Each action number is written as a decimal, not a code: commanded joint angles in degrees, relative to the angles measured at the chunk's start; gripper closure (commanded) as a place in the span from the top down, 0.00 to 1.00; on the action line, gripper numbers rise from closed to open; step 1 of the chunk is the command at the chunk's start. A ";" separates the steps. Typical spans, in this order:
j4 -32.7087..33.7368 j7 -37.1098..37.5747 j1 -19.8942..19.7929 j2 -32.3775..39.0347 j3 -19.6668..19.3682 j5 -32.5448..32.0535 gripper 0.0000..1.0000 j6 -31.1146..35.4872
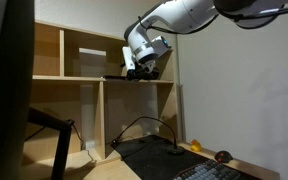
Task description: Remove the black tablet from the top shelf and put it on the desk
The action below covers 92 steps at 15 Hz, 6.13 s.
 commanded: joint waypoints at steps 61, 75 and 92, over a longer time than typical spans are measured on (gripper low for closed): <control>-6.19 -3.03 -1.12 -4.46 2.63 0.24 0.98 4.68; -1.44 -2.75 -1.00 1.18 2.71 -0.27 0.05 5.88; 2.00 -33.86 -10.11 -7.83 15.96 23.78 0.05 8.08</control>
